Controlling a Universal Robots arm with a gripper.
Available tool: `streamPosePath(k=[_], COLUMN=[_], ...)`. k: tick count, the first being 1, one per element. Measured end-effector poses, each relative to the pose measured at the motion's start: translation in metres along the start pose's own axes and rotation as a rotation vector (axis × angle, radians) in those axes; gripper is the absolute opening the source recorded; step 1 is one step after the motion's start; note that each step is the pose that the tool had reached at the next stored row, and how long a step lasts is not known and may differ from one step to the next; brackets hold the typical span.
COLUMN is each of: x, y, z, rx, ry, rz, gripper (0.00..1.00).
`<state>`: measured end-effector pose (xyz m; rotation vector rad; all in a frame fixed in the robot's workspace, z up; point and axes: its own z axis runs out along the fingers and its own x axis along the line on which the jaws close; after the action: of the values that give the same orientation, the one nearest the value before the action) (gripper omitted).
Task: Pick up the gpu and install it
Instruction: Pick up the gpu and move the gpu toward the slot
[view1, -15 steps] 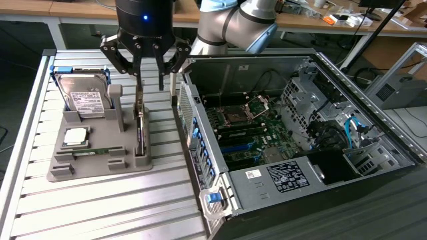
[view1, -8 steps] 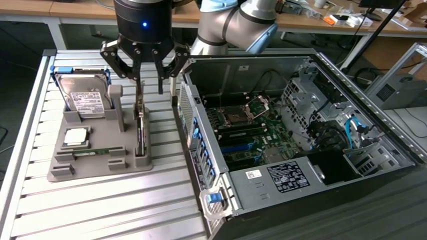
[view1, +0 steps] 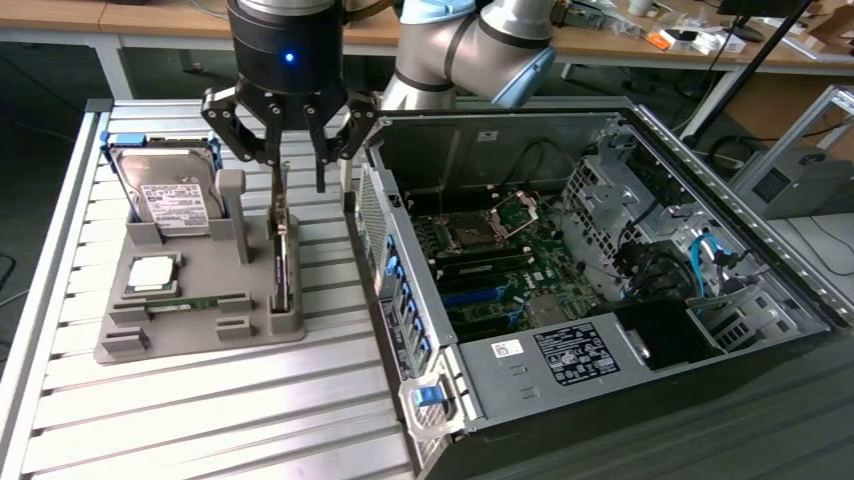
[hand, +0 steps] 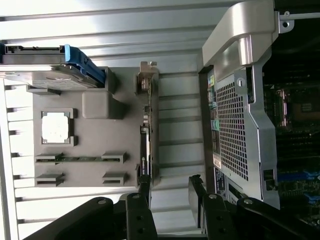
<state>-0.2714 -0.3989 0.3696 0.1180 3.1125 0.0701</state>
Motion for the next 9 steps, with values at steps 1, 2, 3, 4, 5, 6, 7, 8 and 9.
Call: streamPosePath(k=[1,2,3,4,5,6,7,8,9], x=[0.0000,0.0000,0.0001,0.0001,0.0001,0.0002,0.0002,0.0002,0.0003], y=[0.0000,-0.0001,-0.0001,-0.0002,-0.0002,-0.0002,-0.0003,-0.0003,-0.0003], z=[0.0007,0.0015,0.0022,0.0030,0.0042,0.0051,0.0058,0.0068,0.0075], rx=[0.0000,-0.0001,-0.0001,-0.0001,-0.0001,0.0000,0.0000,0.0000,0.0000], ry=[-0.0001,0.0000,0.0000,-0.0001,0.0000,0.0000,0.0001,0.0000,0.0000], rz=[0.000,0.000,0.000,0.000,0.000,0.000,0.000,0.000,0.000], gripper=[0.44,0.44,0.44,0.44,0.44,0.44,0.44,0.44,0.44])
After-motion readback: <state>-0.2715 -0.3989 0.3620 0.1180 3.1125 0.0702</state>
